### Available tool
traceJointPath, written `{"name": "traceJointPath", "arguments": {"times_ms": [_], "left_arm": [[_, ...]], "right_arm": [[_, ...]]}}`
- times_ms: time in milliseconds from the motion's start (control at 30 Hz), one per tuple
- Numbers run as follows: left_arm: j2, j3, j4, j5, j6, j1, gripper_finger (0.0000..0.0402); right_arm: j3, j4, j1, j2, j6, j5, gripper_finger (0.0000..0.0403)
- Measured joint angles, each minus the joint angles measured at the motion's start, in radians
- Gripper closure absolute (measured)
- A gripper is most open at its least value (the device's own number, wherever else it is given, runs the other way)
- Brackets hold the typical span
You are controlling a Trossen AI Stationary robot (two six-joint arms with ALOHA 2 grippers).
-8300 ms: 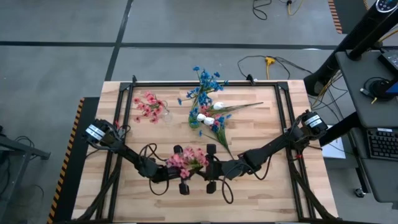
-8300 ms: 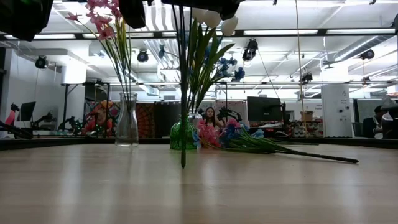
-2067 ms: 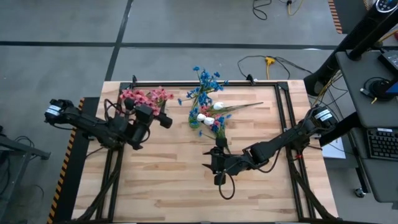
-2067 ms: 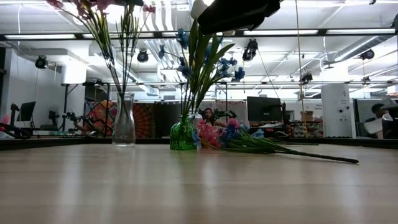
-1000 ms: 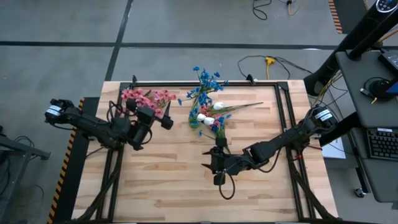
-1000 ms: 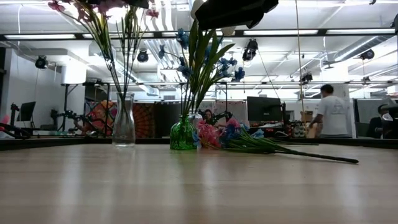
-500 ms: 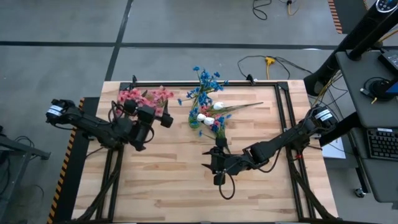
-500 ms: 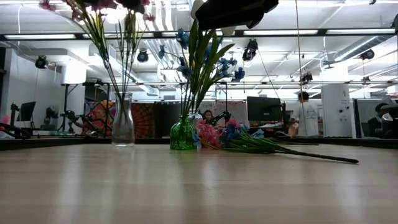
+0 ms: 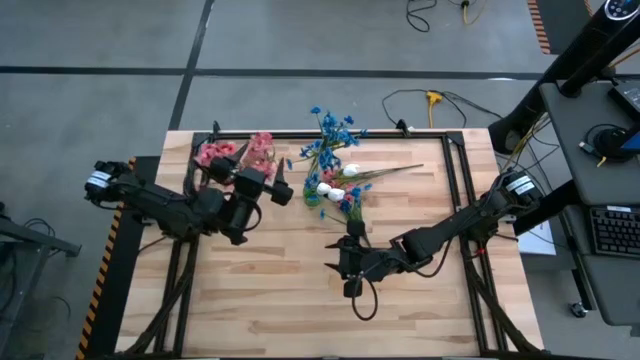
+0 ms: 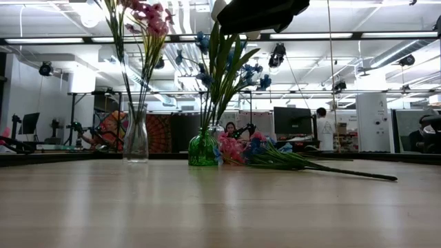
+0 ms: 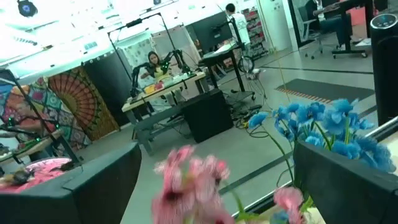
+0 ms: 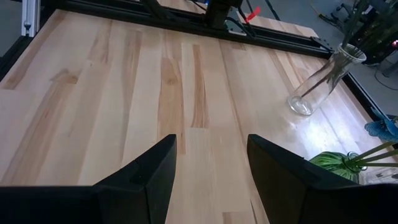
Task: Sort flowers into vase by color
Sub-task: Put the bottom pink flowers into the left transparent vase
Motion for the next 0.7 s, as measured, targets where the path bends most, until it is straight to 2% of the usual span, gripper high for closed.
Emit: {"name": "traceJointPath", "arguments": {"times_ms": [433, 700], "left_arm": [[0.001, 0.052, -0.001, 0.0, 0.07, -0.001, 0.0002], [-0.018, 0.056, 0.006, 0.0, -0.01, 0.024, 0.0002]], "right_arm": [[0.0, -0.023, 0.002, 0.0, 0.023, 0.0, 0.0213], [0.0, -0.02, 0.003, 0.0, 0.027, 0.0, 0.0213]]}}
